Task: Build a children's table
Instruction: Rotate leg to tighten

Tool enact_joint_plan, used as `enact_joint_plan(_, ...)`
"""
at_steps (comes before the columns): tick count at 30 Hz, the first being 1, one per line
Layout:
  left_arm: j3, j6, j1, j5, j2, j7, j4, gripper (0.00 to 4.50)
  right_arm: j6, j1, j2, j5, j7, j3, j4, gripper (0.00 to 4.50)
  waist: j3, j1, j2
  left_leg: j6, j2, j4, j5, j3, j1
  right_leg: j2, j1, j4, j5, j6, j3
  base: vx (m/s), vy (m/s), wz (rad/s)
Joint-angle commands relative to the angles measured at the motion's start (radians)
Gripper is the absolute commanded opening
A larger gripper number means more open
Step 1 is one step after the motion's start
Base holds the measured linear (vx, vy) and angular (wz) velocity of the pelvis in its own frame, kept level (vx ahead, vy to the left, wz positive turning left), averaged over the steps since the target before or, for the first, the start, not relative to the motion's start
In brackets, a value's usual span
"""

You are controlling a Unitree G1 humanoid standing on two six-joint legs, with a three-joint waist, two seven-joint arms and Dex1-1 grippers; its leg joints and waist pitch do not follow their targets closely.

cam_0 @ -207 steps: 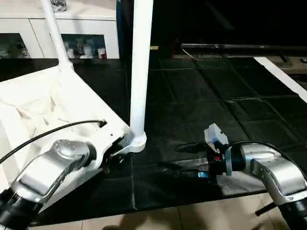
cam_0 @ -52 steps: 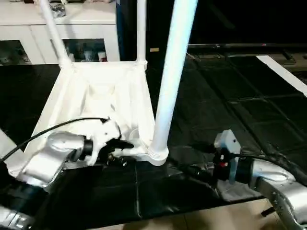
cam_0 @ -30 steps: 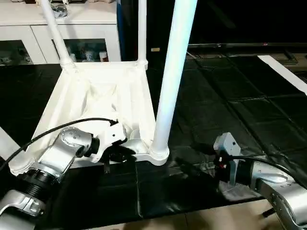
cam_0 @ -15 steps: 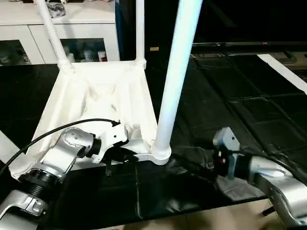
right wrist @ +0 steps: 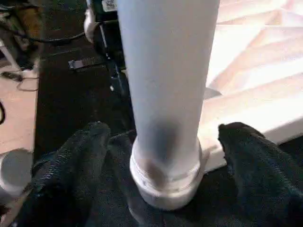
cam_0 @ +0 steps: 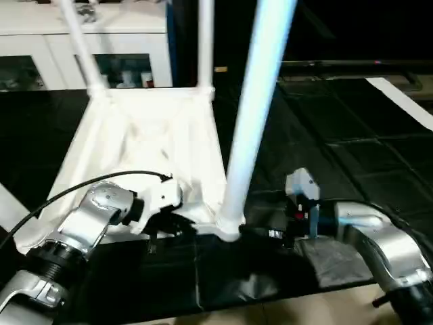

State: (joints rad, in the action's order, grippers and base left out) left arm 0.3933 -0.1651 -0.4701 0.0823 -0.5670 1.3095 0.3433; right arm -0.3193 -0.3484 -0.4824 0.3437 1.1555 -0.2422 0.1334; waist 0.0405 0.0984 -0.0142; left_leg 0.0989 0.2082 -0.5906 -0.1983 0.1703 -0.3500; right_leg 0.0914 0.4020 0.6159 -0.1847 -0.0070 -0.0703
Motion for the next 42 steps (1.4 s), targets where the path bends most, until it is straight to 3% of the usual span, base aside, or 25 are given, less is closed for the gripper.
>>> enact_joint_plan(1,0.032,0.022,0.008,0.012,0.024,0.050,-0.037,0.00,0.031,-0.029,0.004,-0.023,0.036,-0.013,0.053,3.74,-0.057,-0.003,-0.004,-0.040,0.018,0.067,-0.142,0.006,0.000,0.044,-0.053,-0.062,-0.165,-0.214,0.043,0.000,0.000,0.00)
enact_joint_plan(5,0.040,0.035,0.017,-0.007,0.025,0.055,-0.042,0.00,0.058,-0.106,0.021,-0.031,0.107,-0.036,0.169,3.44,-0.059,-0.002,-0.006,-0.039,0.017,0.065,-0.145,0.005,-0.002,0.045,-0.053,-0.060,-0.170,-0.223,0.042,0.000,0.000,0.00)
enact_joint_plan(9,0.041,0.036,0.017,-0.007,0.024,0.055,-0.042,0.00,0.070,-0.125,0.026,-0.028,0.133,-0.041,0.202,3.16,-0.061,0.005,-0.009,-0.046,0.018,0.064,-0.122,0.007,0.000,0.043,-0.054,-0.056,-0.137,-0.224,0.042,0.000,0.000,0.00)
enact_joint_plan(21,0.039,0.042,0.018,-0.018,0.029,0.048,-0.038,0.00,0.100,-0.171,0.057,-0.028,0.214,-0.049,0.299,2.10,-0.060,0.007,-0.008,-0.044,0.018,0.064,-0.136,0.007,-0.002,0.044,-0.052,-0.059,-0.171,-0.224,0.041,0.000,0.000,0.00)
enact_joint_plan(31,0.030,0.005,0.016,-0.022,0.054,0.008,-0.036,0.00,0.100,-0.164,0.069,-0.033,0.253,-0.050,0.323,1.97,-0.059,0.009,-0.008,-0.042,0.019,0.065,-0.138,0.007,0.000,0.044,-0.052,-0.060,-0.179,-0.222,0.042,0.000,0.000,0.00)
enact_joint_plan(32,0.023,-0.013,0.013,-0.022,0.066,-0.017,-0.034,0.00,0.098,-0.159,0.070,-0.031,0.253,-0.048,0.321,1.97,-0.059,0.010,-0.004,-0.041,0.019,0.065,-0.142,0.007,0.001,0.044,-0.051,-0.061,-0.183,-0.221,0.042,0.000,0.000,0.00)
enact_joint_plan(34,-0.014,-0.086,-0.004,-0.006,0.122,-0.103,-0.019,0.00,0.087,-0.127,0.076,-0.024,0.223,-0.034,0.292,1.97,-0.058,0.009,-0.006,-0.037,0.019,0.066,-0.154,0.008,0.002,0.043,-0.051,-0.062,-0.195,-0.219,0.042,0.000,0.000,0.00)
enact_joint_plan(35,-0.047,-0.137,-0.022,0.012,0.170,-0.170,-0.006,0.00,0.076,-0.096,0.088,-0.014,0.172,-0.013,0.262,1.97,-0.056,0.017,-0.012,-0.037,0.020,0.064,-0.170,0.012,0.011,0.045,-0.046,-0.069,-0.216,-0.224,0.046,0.000,0.000,0.00)
enact_joint_plan(36,-0.047,-0.137,-0.022,0.012,0.170,-0.170,-0.006,0.00,0.076,-0.096,0.088,-0.014,0.172,-0.013,0.262,1.97,-0.056,0.017,-0.012,-0.037,0.020,0.064,-0.170,0.012,0.011,0.045,-0.046,-0.069,-0.216,-0.224,0.046,0.000,0.000,0.00)
enact_joint_plan(37,-0.068,-0.171,-0.043,0.021,0.202,-0.209,0.000,0.00,0.063,-0.059,0.123,0.008,0.099,0.020,0.230,1.97,-0.058,0.015,-0.008,-0.036,0.016,0.066,-0.160,0.008,0.000,0.045,-0.054,-0.066,-0.223,-0.216,0.044,0.000,0.000,0.00)
enact_joint_plan(38,-0.083,-0.189,-0.058,0.026,0.224,-0.237,0.008,0.00,0.044,-0.038,0.146,0.012,0.045,0.032,0.214,1.97,-0.054,0.010,-0.005,-0.029,0.013,0.070,-0.175,0.006,-0.002,0.045,-0.053,-0.076,-0.282,-0.180,0.043,0.000,0.000,0.00)
enact_joint_plan(40,-0.104,-0.211,-0.073,0.037,0.252,-0.265,0.014,0.00,0.038,-0.016,0.167,-0.001,-0.010,0.035,0.200,1.96,-0.057,0.008,-0.008,-0.025,0.011,0.069,-0.178,0.005,0.000,0.046,-0.052,-0.080,-0.312,-0.163,0.041,0.000,0.000,0.00)
enact_joint_plan(41,-0.116,-0.229,-0.082,0.041,0.268,-0.285,0.015,0.00,0.035,-0.006,0.182,-0.009,-0.047,0.038,0.194,1.96,-0.056,0.002,-0.008,-0.021,0.008,0.071,-0.173,0.002,-0.008,0.044,-0.056,-0.081,-0.331,-0.148,0.038,0.000,0.000,0.00)
enact_joint_plan(42,-0.119,-0.233,-0.085,0.041,0.274,-0.293,0.016,0.00,0.031,-0.004,0.190,-0.012,-0.065,0.042,0.195,1.96,-0.055,-0.001,-0.009,-0.021,0.008,0.071,-0.176,0.004,-0.006,0.042,-0.053,-0.085,-0.341,-0.142,0.039,0.000,0.000,0.00)
